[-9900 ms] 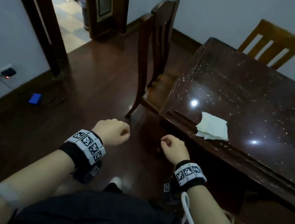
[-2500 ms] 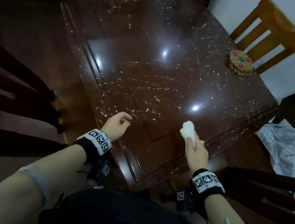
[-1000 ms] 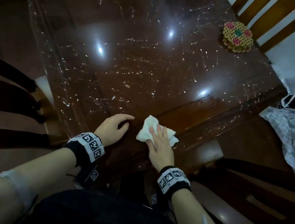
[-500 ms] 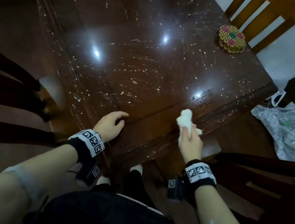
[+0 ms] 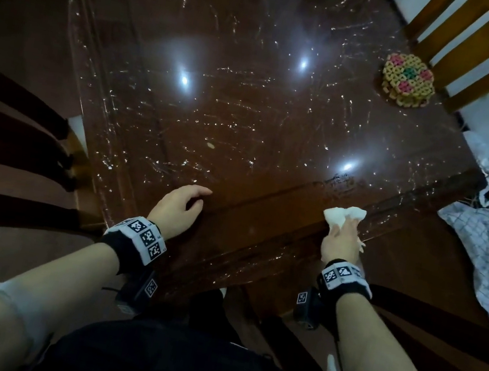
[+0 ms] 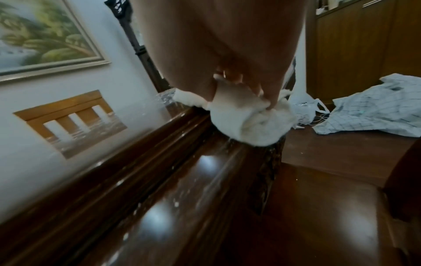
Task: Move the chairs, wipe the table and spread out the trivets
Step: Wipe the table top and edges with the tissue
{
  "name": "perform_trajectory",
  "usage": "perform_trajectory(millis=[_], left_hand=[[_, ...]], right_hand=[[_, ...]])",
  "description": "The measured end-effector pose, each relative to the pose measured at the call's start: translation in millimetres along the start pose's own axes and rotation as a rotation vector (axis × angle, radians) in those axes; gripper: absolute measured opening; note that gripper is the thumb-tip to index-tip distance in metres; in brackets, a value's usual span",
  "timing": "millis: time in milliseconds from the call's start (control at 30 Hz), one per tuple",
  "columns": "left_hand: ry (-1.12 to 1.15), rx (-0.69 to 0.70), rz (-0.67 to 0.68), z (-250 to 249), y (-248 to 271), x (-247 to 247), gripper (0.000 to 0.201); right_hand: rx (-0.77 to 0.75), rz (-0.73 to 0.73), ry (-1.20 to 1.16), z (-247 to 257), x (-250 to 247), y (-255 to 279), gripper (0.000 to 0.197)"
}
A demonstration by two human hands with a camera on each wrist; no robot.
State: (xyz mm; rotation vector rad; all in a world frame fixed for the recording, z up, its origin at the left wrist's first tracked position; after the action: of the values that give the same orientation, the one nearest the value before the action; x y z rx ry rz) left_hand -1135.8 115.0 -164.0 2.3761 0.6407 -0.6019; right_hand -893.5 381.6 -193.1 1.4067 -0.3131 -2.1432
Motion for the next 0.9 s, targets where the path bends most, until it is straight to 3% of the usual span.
perform_trajectory(millis=[267,533,733,833,900], left_hand=[[-0.003,0.059,0.023,1,7,0,0.032],[-0.057,0.065,0.084,40,42,-26,0.032],[-0.041,0.075,0.035,90,71,-54,0.03],[-0.007,0.082,-0.006,106,77,-63,0.028],[0.018,0.084,-0.02,113,81,-67,0.028]], right_hand=[[-0.136,0.037,0.143,17,31,39,0.04],[-0.332,0.078,0.152,59,116,154,0.04],[-0.467,0.244,0.155,85,178,235,0.043],[-0.417,0.409,-0.027,86,181,250,0.035],[-0.351,0.347,-0.226,82,167,250,0.023]])
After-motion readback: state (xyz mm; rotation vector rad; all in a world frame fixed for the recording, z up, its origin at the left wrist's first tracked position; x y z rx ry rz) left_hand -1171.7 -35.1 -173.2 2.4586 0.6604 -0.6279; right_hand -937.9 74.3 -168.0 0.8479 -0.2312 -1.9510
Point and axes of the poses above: each hand's wrist, its own y-axis away from the middle knuckle, its own x-axis out of the palm, z = x × y, the point moved 7 cm from there along -y, towards the middle knuckle, and after that the axes turned 7 degrees about z, right-handed, at the moved point
